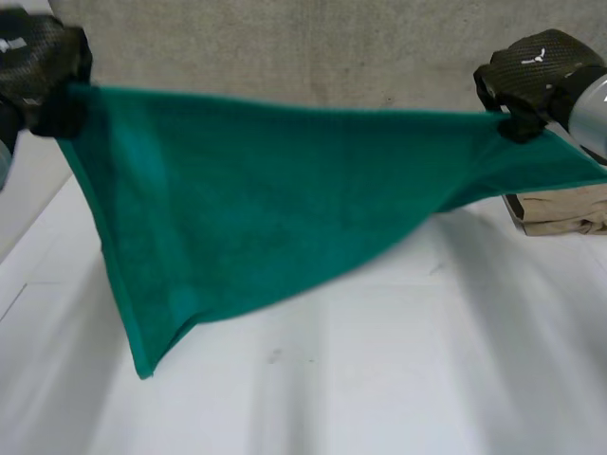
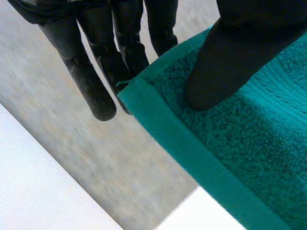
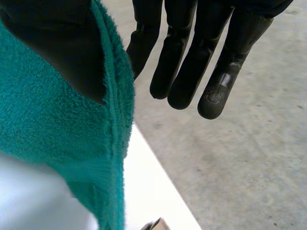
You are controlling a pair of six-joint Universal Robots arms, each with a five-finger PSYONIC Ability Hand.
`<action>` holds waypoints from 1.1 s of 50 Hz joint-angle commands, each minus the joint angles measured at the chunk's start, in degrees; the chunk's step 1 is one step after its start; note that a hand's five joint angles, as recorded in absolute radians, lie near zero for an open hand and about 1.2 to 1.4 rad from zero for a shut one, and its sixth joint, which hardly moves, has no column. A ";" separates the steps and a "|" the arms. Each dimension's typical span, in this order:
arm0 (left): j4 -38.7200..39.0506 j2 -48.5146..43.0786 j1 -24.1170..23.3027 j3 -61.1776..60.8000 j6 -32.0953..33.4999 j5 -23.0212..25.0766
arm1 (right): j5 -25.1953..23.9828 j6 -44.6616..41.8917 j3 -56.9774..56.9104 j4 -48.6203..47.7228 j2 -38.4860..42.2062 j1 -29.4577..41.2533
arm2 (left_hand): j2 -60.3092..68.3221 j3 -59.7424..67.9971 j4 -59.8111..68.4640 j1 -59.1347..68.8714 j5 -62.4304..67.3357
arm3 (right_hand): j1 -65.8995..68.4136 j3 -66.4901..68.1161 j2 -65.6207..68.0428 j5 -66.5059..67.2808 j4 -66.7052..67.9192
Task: Fold the laundry.
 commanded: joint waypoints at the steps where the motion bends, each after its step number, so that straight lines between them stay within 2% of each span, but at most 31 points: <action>1: -0.59 -12.23 0.62 -0.34 0.42 1.97 | -0.17 -8.58 1.88 14.79 -3.34 0.68 | 11.18 11.50 11.09 13.18 14.25 | 22.73 12.29 12.45 13.22 11.91; 7: -0.50 -24.45 0.62 3.43 1.64 1.88 | 4.14 -13.86 1.89 15.41 4.04 1.47 | 11.18 11.50 11.09 13.18 14.25 | 22.73 12.29 12.45 13.22 11.91; 9: -0.41 -29.71 0.27 7.54 3.22 1.71 | 7.30 -14.56 0.22 14.27 7.65 2.43 | 11.18 11.50 11.09 13.18 14.25 | 22.73 12.29 12.45 13.22 11.91; 13: 0.20 -37.12 0.18 16.61 4.55 1.27 | 11.17 -14.56 -6.80 7.43 14.85 3.84 | 11.18 11.50 11.09 13.18 14.25 | 22.73 12.29 12.45 13.22 11.91; 17: 3.09 -41.86 -0.35 29.60 2.62 1.09 | 13.54 -13.95 -15.06 -3.81 19.34 5.42 | 11.18 11.50 11.09 13.18 14.25 | 22.73 12.29 12.45 13.22 11.91; 19: 5.20 -43.10 -0.70 34.09 1.13 0.65 | 13.81 -13.51 -19.63 -12.51 20.48 6.83 | 11.18 11.50 11.09 13.18 14.25 | 22.73 12.29 12.45 13.22 11.91; 21: 9.94 -44.07 -1.05 40.78 -1.77 -1.19 | 13.81 -13.51 -23.49 -23.28 20.92 7.79 | 11.18 11.50 11.09 13.18 14.25 | 22.73 12.29 12.45 13.22 11.91; 24: 17.48 -44.07 -1.05 47.27 -5.36 -5.56 | 13.81 -13.51 -25.44 -31.23 20.58 8.15 | 11.18 11.50 11.09 13.18 14.25 | 22.73 12.29 12.45 13.22 11.91; 27: 23.38 -42.67 -1.23 48.61 -7.39 -8.04 | 13.90 -13.34 -26.76 -38.80 19.17 8.50 | 11.18 11.50 11.09 13.18 14.25 | 22.73 12.29 12.45 13.22 11.91; 33: 25.60 -40.64 -1.40 43.79 -9.60 -8.14 | 13.81 -12.28 -25.02 -37.68 17.94 9.90 | 11.18 11.50 11.09 13.18 14.25 | 22.73 12.29 12.45 13.22 11.91; 38: 26.48 -38.63 -1.14 33.43 -9.51 -7.44 | 13.63 -12.02 -14.83 -32.14 16.01 10.52 | 11.18 11.50 11.09 13.18 14.25 | 22.73 12.29 12.45 13.22 11.91; 45: 26.66 -37.22 -1.05 17.17 -8.99 -1.99 | 13.02 -12.28 2.04 -28.80 14.60 10.35 | 11.18 11.50 11.09 13.18 14.25 | 22.73 12.29 12.45 13.22 11.91; 49: 25.79 -37.74 -1.32 7.86 -8.02 0.56 | 10.22 -12.28 9.87 -28.01 16.44 10.00 | 11.18 11.50 11.09 13.18 14.25 | 22.73 12.29 12.45 13.22 11.91; 55: 25.34 -38.09 -0.79 0.90 -4.68 0.74 | 5.29 -10.44 17.34 -28.01 20.66 7.45 | 11.18 11.50 11.09 13.18 14.25 | 22.73 12.29 12.45 13.22 11.91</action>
